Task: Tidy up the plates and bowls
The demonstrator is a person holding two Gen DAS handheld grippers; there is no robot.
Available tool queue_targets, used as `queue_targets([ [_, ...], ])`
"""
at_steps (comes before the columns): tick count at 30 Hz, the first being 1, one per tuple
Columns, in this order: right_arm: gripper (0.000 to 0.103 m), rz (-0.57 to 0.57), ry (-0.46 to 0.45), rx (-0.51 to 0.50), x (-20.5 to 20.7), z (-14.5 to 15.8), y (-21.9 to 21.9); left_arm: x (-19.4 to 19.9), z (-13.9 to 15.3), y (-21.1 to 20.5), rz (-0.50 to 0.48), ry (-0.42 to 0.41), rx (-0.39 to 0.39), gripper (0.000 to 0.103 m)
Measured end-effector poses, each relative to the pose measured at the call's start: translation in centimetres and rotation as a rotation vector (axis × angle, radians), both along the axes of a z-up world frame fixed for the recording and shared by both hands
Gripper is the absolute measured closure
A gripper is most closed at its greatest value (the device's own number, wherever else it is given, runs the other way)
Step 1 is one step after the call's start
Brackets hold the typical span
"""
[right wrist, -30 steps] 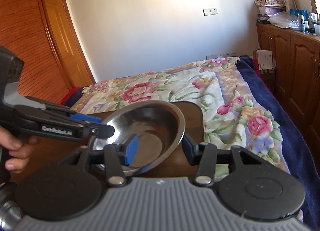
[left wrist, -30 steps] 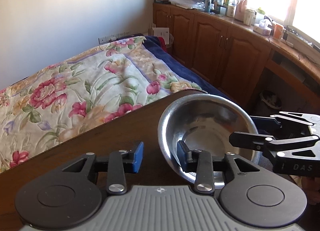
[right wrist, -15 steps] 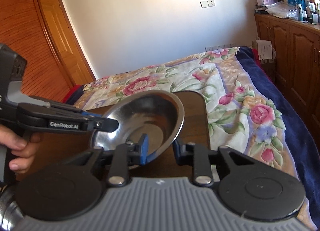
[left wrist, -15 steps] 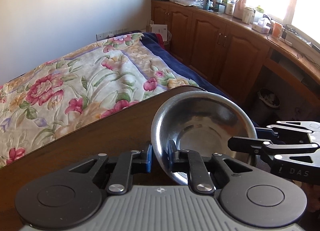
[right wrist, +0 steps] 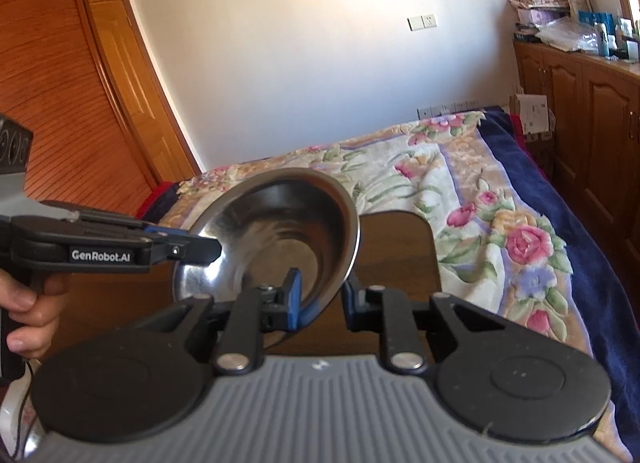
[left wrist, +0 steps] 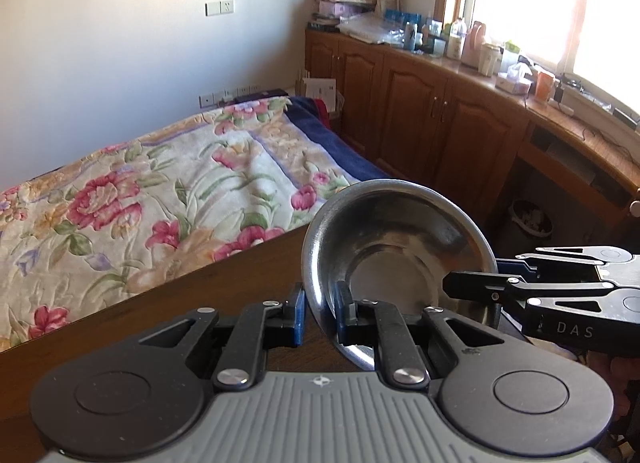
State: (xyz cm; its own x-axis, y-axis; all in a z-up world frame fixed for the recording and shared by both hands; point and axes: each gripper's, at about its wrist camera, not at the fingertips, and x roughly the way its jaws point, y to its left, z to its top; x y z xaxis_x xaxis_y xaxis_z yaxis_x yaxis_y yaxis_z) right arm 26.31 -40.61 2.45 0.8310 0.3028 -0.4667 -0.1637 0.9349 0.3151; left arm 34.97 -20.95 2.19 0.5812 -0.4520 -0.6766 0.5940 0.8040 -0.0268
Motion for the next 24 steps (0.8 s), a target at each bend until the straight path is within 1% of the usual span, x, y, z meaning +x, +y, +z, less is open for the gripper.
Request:
queue_targets([
  [9, 0.08, 0.017, -0.035, -0.016, -1.4, 1.7, 1.4, -2.7, 2.1, 2.7, 0.005, -0.042, -0.039, 0.086],
  [24, 0.08, 0.049, -0.068, -0.054, -5.2, 3.9, 4.7, -8.2, 3.5, 7.5, 0.025, -0.085, -0.098, 0.085],
])
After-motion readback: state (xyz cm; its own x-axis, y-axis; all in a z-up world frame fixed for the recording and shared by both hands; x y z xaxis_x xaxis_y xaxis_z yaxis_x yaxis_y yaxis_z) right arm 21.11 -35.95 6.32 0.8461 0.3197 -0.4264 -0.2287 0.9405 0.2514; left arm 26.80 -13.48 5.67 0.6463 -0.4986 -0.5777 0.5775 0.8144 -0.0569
